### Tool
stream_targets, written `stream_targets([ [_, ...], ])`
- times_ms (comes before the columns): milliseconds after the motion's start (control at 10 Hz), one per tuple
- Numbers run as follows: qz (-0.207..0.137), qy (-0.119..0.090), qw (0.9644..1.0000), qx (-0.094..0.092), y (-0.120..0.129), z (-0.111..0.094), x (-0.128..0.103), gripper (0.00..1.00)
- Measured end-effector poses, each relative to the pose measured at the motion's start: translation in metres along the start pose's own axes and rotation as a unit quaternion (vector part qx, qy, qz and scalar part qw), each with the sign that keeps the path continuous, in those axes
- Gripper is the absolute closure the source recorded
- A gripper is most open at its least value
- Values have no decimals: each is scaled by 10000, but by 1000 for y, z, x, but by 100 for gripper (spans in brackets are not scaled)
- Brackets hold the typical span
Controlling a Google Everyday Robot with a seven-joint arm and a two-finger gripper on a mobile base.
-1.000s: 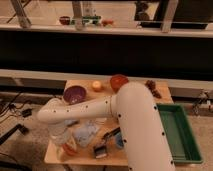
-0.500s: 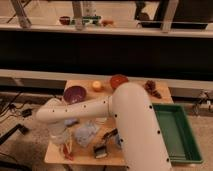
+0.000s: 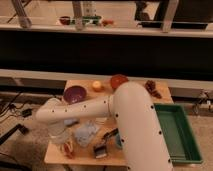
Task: Place pepper in paper cup
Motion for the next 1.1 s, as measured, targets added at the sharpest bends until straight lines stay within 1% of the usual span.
stream_targets([
  [200,-36,217,9998,33,-5,-10,-5,100],
  [500,-150,523,9985,14,-20,-23,-12,100],
  [600,-188,731,9971,90,-24,-32,-16,100],
  [800,-231,1262,9911,346,-27,-58,-29,100],
  [900,-217,1563,9864,459,-25,-73,-38,100],
  [1100,-94,2079,9760,637,-8,-96,-59,100],
])
